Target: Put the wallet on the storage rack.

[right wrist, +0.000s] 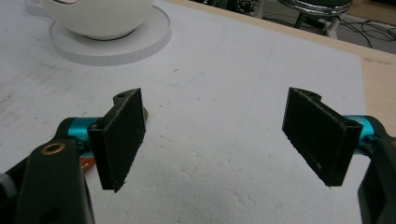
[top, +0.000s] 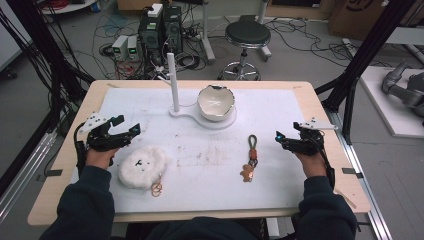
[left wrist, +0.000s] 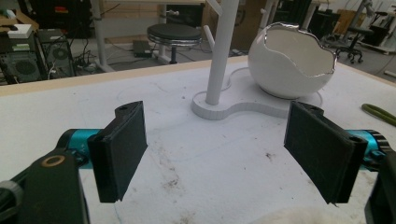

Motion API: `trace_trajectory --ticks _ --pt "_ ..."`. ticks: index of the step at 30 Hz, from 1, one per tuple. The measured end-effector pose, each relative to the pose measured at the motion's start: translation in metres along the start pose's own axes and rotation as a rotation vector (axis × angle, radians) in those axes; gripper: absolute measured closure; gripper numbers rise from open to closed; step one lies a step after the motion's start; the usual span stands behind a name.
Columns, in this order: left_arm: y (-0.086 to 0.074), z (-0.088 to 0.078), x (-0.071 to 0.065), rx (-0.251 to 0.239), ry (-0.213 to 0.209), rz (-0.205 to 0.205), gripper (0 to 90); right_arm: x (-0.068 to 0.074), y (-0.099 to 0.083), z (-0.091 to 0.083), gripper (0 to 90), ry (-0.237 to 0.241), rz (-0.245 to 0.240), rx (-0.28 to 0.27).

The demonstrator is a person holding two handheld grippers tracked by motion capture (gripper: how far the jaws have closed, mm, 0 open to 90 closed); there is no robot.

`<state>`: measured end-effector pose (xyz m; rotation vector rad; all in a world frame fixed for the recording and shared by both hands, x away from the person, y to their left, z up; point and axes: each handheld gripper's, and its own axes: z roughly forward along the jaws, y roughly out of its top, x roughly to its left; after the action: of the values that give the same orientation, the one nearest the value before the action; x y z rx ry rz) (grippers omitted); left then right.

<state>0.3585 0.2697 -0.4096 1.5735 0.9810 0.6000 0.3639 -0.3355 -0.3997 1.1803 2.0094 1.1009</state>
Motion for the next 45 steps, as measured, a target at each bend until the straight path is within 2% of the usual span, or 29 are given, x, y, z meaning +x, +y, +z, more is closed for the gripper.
trace_trajectory --ticks 3,8,11,12,15,22,25,26,27,28,30,33,36,37,38,39,40,42,45 --pt "-0.001 0.002 0.000 0.013 -0.003 0.001 21.2 0.000 0.000 0.000 21.6 0.000 0.001 0.002" --pt "-0.004 0.008 0.001 0.047 -0.016 -0.032 21.3 0.000 -0.002 0.000 21.6 0.007 0.005 0.006" --pt "-0.005 0.011 0.001 0.061 -0.028 -0.043 21.8 -0.002 -0.003 0.000 21.7 0.012 0.013 0.011" --pt "-0.007 0.013 0.001 0.082 -0.044 -0.047 21.8 -0.003 -0.004 0.001 21.7 0.015 0.011 0.008" --pt "-0.008 0.015 0.000 0.115 -0.065 -0.039 21.8 -0.004 -0.004 0.002 21.7 0.022 0.023 0.011" --pt "-0.010 0.015 -0.002 0.157 -0.090 -0.031 21.8 0.002 -0.003 0.003 21.8 0.035 -0.009 0.016" --pt "-0.013 0.016 -0.003 0.224 -0.107 -0.011 21.9 0.005 -0.003 0.002 21.8 0.046 -0.007 0.025" --pt "-0.013 0.016 -0.003 0.224 -0.107 -0.011 22.0 0.006 -0.003 0.002 21.8 0.047 -0.011 0.027" --pt "-0.015 0.015 -0.005 0.263 -0.114 0.015 22.0 0.007 -0.003 0.001 21.8 0.047 -0.013 0.027" --pt "-0.016 0.015 -0.006 0.280 -0.116 0.027 22.1 0.008 -0.003 0.001 21.8 0.050 -0.018 0.025" --pt "-0.018 0.014 -0.007 0.293 -0.139 0.022 22.1 0.010 -0.003 0.001 21.8 0.053 -0.022 0.025" --pt "-0.021 0.014 -0.006 0.333 -0.128 0.011 21.7 0.011 -0.002 0.004 21.8 0.058 -0.024 0.029" --pt "-0.024 0.016 -0.005 0.400 -0.143 0.003 21.9 0.013 -0.002 0.008 21.8 0.062 -0.030 0.045" --pt "-0.026 0.017 -0.005 0.425 -0.157 0.006 24.9 0.013 -0.002 0.009 21.8 0.064 -0.034 0.051" --pt "-0.026 0.017 -0.005 0.425 -0.157 0.006 30.7 0.013 -0.003 0.009 21.8 0.065 -0.039 0.052" --pt "-0.027 0.018 -0.007 0.449 -0.171 0.013 30.7 0.013 -0.003 0.009 21.8 0.065 -0.039 0.052" --pt "-0.029 0.020 -0.009 0.487 -0.189 0.022 37.1 0.013 -0.003 0.009 21.8 0.066 -0.038 0.054" --pt "-0.029 0.021 -0.009 0.498 -0.201 0.021 42.3 0.012 -0.003 0.009 21.8 0.066 -0.035 0.055" --pt "-0.030 0.021 -0.009 0.519 -0.237 -0.011 52.9 0.012 -0.003 0.009 21.8 0.068 -0.034 0.054"
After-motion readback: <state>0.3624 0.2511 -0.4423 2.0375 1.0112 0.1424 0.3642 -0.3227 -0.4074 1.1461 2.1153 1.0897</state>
